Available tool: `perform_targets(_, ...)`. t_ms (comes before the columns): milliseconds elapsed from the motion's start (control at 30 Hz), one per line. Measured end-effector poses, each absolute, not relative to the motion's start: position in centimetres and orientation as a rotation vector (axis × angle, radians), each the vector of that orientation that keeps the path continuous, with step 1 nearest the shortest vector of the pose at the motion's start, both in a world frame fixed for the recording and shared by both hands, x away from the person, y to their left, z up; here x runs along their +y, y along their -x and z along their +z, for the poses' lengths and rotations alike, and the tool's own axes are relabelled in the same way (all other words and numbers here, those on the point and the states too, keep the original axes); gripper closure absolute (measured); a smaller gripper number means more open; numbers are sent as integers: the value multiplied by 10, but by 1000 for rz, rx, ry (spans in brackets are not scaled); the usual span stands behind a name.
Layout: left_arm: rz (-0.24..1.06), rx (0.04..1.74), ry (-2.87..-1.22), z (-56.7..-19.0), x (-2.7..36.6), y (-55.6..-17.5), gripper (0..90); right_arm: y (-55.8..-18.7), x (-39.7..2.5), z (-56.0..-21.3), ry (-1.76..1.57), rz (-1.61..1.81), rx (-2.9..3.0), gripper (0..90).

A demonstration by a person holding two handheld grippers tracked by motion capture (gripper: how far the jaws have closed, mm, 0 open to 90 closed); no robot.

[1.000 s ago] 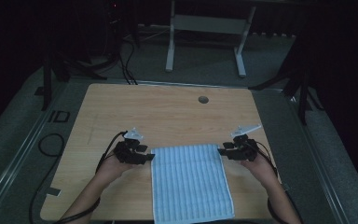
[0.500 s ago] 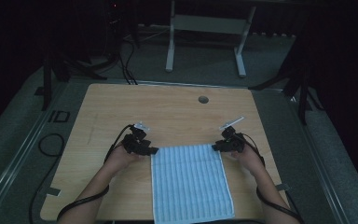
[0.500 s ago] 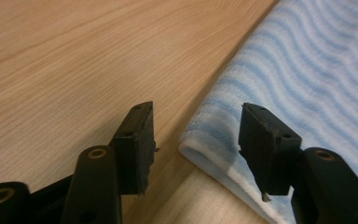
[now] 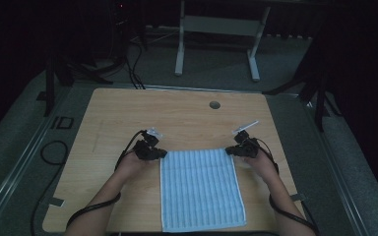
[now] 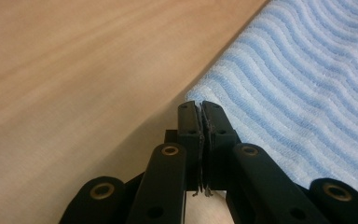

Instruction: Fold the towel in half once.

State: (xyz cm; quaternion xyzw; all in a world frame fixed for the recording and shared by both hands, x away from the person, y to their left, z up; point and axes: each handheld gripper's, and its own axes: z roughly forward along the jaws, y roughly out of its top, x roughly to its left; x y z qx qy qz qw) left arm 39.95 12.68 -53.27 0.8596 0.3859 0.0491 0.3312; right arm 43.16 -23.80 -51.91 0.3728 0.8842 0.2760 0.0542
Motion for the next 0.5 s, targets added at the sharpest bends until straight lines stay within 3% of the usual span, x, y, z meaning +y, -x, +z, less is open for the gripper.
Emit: perform_targets(500,287,1053,-2187,-491,120,-446,866,-471,-230,-484,-1203,848,2540,873)
